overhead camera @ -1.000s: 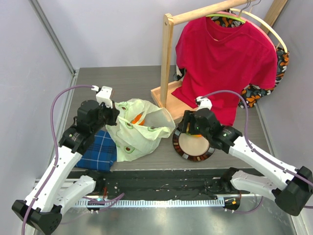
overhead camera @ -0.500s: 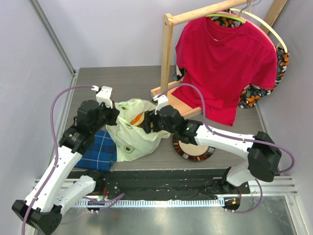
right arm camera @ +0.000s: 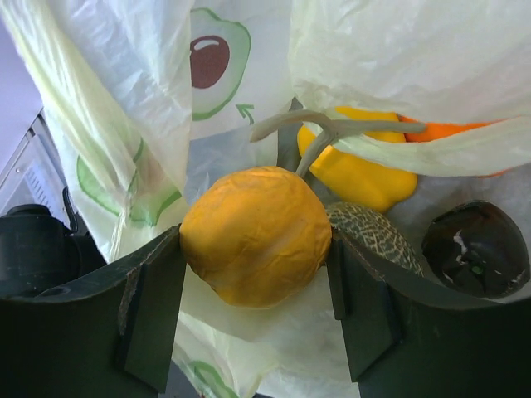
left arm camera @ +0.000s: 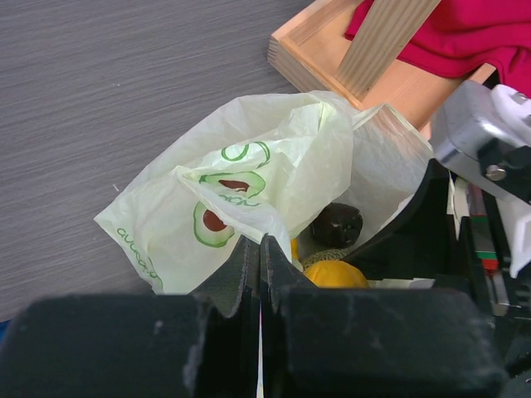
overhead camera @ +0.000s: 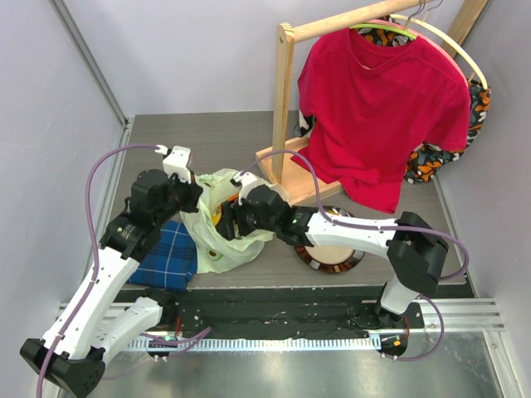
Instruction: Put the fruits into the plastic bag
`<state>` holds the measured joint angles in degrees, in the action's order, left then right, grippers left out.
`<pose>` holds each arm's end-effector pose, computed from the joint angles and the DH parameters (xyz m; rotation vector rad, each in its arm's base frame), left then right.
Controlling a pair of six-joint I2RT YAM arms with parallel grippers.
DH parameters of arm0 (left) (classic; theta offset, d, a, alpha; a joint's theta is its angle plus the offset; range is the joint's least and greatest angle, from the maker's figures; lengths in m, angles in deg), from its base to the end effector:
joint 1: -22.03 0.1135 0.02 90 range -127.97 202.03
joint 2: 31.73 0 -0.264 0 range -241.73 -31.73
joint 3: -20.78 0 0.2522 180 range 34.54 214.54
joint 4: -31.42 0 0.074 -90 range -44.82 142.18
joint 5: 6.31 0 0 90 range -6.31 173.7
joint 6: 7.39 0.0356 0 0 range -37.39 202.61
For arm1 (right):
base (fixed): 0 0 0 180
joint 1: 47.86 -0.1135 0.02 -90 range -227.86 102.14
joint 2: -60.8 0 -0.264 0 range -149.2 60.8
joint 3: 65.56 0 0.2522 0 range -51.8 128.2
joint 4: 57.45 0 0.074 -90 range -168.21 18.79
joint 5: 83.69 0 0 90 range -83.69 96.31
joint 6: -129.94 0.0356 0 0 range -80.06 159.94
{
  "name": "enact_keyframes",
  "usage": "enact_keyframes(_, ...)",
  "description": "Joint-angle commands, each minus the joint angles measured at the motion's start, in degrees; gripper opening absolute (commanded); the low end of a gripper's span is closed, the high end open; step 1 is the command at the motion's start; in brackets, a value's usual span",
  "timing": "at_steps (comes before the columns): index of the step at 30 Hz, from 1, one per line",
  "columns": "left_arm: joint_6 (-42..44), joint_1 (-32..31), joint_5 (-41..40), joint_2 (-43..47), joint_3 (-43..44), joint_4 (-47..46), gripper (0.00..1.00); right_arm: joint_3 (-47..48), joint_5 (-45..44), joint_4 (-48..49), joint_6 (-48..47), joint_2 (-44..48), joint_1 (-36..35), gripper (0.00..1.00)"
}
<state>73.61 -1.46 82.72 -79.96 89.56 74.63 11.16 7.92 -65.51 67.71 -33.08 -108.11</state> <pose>0.1666 -0.0718 0.3567 0.2390 1.9687 -0.3534 0.1867 0.3287 0.2558 -0.6223 2.0676 0.9735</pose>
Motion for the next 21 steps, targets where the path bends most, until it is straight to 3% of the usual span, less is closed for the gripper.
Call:
enact_keyframes(1, -0.41, 0.11, 0.27, 0.85, 0.43, -2.12, 0.0, 5.33, -0.55, -0.68, -0.35, -1.82, 0.04, 0.29)
enact_keyframes(12, -0.41, 0.11, 0.36, 0.85, 0.43, -2.12, 0.0, 9.64, 10.95, -2.26, -2.37, -5.78, -0.22, 0.41)
enact_keyframes(21, -0.5, 0.11, 0.62, 0.5, 0.43, -2.12, 0.0, 10.17, 10.88, -5.25, -5.27, -5.87, -1.19, 0.76)
